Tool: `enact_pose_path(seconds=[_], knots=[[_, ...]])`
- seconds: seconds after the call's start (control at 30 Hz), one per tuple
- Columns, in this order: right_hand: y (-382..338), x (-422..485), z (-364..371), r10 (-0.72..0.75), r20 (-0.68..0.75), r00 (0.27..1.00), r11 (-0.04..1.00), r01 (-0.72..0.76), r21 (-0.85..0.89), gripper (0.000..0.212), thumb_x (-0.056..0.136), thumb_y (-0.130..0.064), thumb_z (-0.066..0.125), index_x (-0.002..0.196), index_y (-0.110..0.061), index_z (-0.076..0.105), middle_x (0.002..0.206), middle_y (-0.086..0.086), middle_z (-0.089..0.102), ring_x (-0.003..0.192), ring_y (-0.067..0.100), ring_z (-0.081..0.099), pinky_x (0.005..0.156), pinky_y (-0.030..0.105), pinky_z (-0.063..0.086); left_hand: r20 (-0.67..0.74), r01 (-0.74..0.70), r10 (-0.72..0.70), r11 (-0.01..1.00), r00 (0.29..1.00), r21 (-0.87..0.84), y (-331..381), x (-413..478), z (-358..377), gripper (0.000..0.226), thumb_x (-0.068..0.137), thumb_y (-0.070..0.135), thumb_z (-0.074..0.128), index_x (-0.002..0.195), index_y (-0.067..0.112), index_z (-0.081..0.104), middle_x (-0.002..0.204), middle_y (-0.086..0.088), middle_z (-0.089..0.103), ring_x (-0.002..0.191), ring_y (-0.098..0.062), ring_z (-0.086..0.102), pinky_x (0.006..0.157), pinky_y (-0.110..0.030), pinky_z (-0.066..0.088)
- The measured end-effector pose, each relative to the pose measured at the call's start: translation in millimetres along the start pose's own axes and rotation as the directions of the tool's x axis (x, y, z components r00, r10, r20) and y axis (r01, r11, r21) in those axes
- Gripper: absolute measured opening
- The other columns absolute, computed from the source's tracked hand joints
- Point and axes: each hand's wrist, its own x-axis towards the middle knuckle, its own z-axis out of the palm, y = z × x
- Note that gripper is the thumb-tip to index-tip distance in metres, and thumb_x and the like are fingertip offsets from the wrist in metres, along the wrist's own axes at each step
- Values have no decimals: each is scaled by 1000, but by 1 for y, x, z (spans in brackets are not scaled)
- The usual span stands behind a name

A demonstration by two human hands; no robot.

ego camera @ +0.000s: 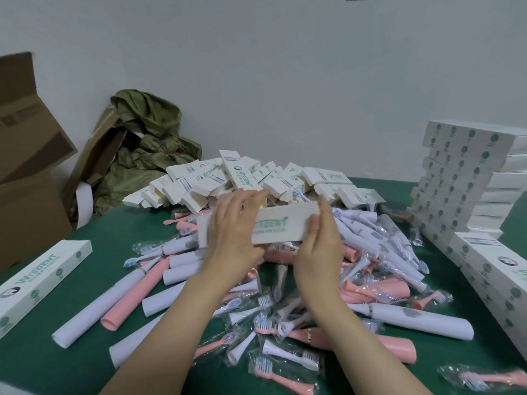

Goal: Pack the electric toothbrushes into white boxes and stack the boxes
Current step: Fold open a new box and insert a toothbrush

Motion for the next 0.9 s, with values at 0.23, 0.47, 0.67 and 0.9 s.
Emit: enact_pose_path(seconds=[0.23, 0.47, 0.67, 0.9], knots=[[-4, 5, -10, 112, -14, 994, 994, -112, -14, 47, 104, -27, 27, 150, -20, 23, 130, -22, 30, 121, -10, 24, 93, -6, 15, 10, -9, 8, 995, 1000, 102, -7, 2, 4, 72, 67, 18, 84, 133, 24, 55, 113, -2, 61, 105, -27, 51, 95, -39, 31], [7, 25, -30, 339, -20, 940, 939, -338, 62, 21, 98, -21, 40, 117, -26, 47, 110, -4, 60, 89, 5, 57, 78, 29, 48, 52, 244, -277, 909, 959, 337, -35, 34, -75, 62, 70, 62, 64, 122, 28, 56, 104, -1, 63, 97, -24, 52, 80, -36, 39], [16, 18, -23, 336, 19, 942, 933, -330, -145, 33, 94, -9, 41, 127, -10, 47, 74, -5, 53, 55, 8, 46, 44, 15, 35, 46, 609, -851, 411, 523, 679, -131, -10, -174, 55, 61, 41, 82, 99, 13, 54, 93, -9, 59, 87, -29, 56, 75, -37, 51], [10, 13, -25, 278, 15, 961, 949, -272, -159, 34, 95, -7, 41, 128, -9, 46, 77, -14, 47, 60, 4, 47, 44, 10, 36, 80, 668, -932, 312, 355, 675, -161, -38, -173, 60, 64, 32, 84, 109, 9, 51, 93, -8, 57, 86, -25, 57, 72, -33, 50]])
